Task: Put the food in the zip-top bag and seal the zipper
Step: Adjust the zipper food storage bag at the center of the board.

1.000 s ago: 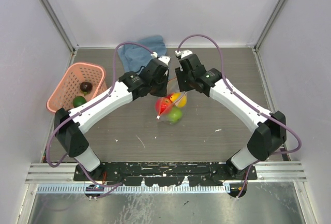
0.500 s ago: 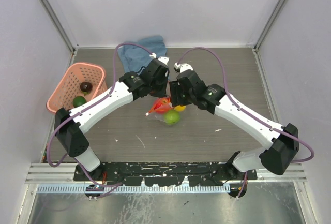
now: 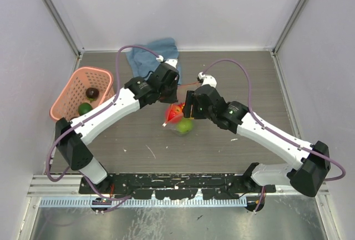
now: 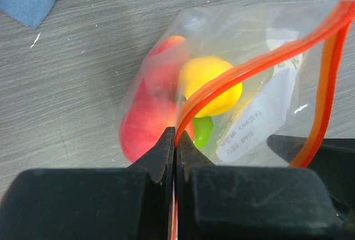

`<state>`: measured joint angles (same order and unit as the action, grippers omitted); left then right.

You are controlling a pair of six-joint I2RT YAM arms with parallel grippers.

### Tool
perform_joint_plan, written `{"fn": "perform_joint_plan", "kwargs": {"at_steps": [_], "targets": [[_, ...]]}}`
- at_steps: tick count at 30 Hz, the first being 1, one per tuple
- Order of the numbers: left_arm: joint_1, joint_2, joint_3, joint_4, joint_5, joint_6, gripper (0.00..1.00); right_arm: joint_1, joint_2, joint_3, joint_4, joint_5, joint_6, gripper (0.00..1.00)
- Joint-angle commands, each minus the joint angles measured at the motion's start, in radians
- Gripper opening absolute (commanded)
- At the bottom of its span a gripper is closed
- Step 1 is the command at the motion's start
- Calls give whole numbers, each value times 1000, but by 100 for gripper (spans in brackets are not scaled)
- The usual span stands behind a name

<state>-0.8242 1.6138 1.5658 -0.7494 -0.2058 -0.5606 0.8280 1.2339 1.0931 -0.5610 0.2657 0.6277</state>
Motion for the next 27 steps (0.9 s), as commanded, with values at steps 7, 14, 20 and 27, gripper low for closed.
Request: {"fn": "perform_joint_plan", "kwargs": {"at_steps": [7, 14, 20, 27], "targets": [[3, -85, -3, -6, -133, -77, 0, -6, 5, 12, 77, -2, 9, 25], [5, -130, -2, -69, -173, -99, 0, -109, 31, 154, -62, 13, -164, 1], [6, -178, 1, -99, -124, -111, 0, -165, 94, 343, -196, 12, -319, 1], [4, -197, -56, -25, 79, -160, 0, -181, 162, 462, -282, -18, -425, 1]]}}
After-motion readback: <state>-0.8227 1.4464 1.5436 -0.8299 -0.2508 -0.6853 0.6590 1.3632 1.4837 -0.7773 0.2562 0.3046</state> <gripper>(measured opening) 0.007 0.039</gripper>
